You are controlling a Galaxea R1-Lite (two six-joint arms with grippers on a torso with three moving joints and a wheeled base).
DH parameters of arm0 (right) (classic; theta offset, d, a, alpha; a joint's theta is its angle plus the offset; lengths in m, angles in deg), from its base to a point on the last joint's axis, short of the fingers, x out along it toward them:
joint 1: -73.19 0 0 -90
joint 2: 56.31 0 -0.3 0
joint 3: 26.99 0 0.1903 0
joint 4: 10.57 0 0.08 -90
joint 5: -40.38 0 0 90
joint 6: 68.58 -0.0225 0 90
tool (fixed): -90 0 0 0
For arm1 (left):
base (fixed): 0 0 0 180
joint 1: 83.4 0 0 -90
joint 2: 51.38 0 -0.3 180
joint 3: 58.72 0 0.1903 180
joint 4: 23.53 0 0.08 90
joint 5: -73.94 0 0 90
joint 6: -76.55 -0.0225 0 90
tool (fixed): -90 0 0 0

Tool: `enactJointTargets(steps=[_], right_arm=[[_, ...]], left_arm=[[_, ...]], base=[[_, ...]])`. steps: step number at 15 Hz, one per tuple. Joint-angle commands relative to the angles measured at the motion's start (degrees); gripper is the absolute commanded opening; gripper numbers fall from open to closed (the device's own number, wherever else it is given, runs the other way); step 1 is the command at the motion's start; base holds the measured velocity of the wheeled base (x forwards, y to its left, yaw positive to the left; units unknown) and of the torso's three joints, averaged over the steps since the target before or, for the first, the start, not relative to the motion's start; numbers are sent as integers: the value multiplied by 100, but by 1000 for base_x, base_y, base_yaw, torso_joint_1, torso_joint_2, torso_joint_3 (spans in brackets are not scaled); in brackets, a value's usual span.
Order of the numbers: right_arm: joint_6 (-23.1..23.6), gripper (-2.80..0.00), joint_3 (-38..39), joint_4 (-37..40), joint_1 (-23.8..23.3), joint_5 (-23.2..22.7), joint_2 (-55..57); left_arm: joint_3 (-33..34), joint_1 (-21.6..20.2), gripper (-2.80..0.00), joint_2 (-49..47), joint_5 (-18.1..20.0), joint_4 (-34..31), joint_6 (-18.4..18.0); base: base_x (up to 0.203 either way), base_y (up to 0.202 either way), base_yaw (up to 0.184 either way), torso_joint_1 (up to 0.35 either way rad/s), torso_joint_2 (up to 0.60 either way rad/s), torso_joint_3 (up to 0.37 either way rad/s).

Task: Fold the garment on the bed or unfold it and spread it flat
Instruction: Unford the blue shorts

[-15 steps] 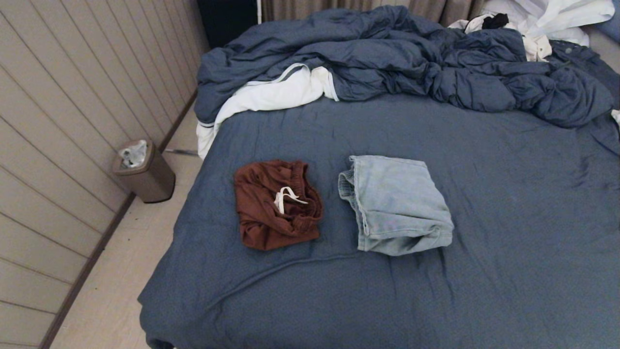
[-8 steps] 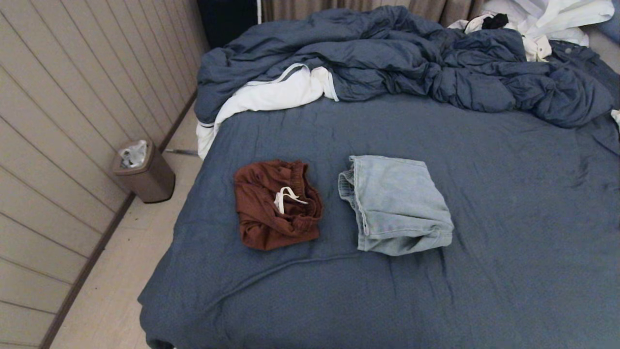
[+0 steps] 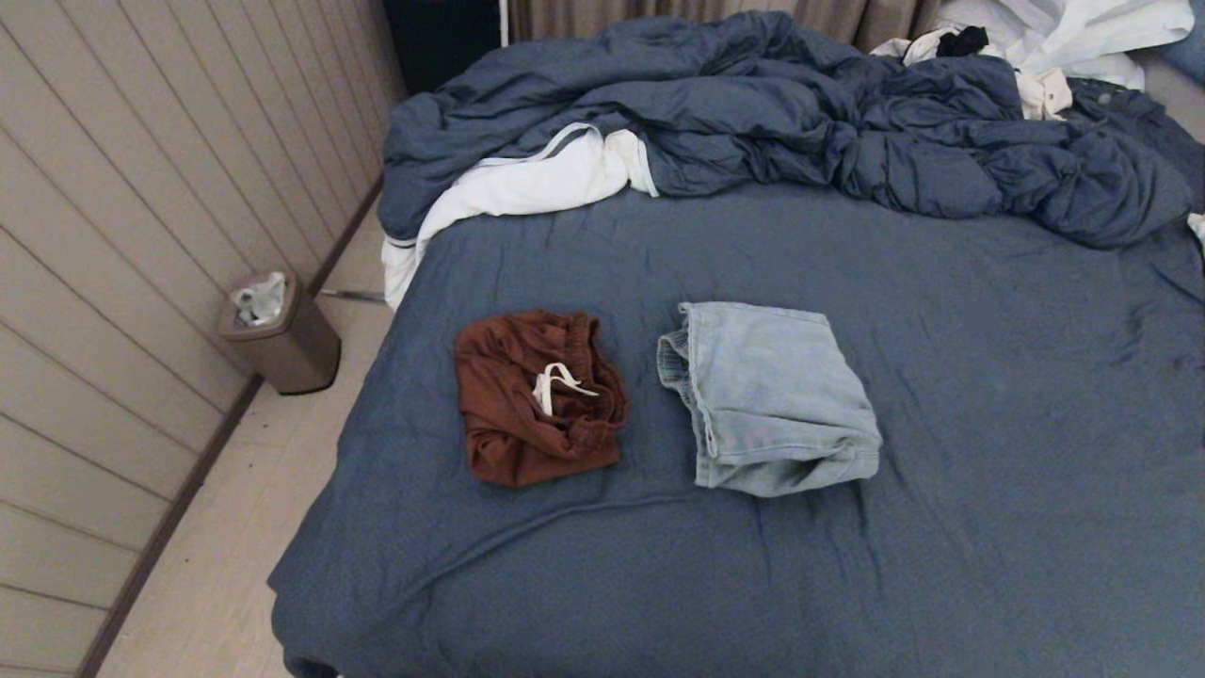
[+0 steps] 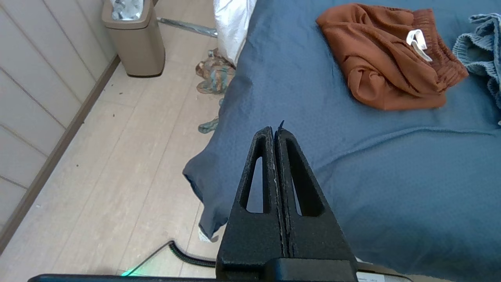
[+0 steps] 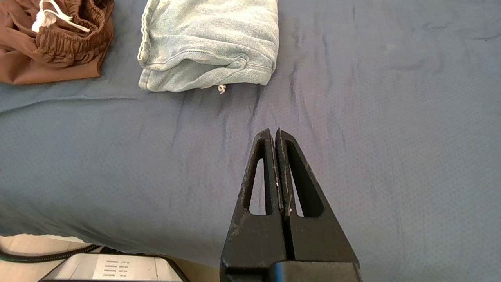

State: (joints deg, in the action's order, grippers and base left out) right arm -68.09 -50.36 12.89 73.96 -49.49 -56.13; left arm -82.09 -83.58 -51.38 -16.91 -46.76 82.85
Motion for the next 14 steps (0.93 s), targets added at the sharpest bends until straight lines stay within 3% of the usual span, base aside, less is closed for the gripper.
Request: enactJointTargets(steps=[1, 8, 14], right_arm=[[4, -280, 0, -1, 2, 4, -1], [118, -280, -221, 109, 10, -48, 42], [94, -280, -3028, 747, 211, -42, 2761]], left_arm=[[0, -6, -280, -9, -3, 12, 3], [0, 1, -280, -9, -3, 3, 3], [0, 1, -280, -9, 6, 10, -1]], base=[[0, 0, 0, 0, 0, 0], [0, 0, 0, 0, 0, 0], [0, 0, 0, 0, 0, 0]])
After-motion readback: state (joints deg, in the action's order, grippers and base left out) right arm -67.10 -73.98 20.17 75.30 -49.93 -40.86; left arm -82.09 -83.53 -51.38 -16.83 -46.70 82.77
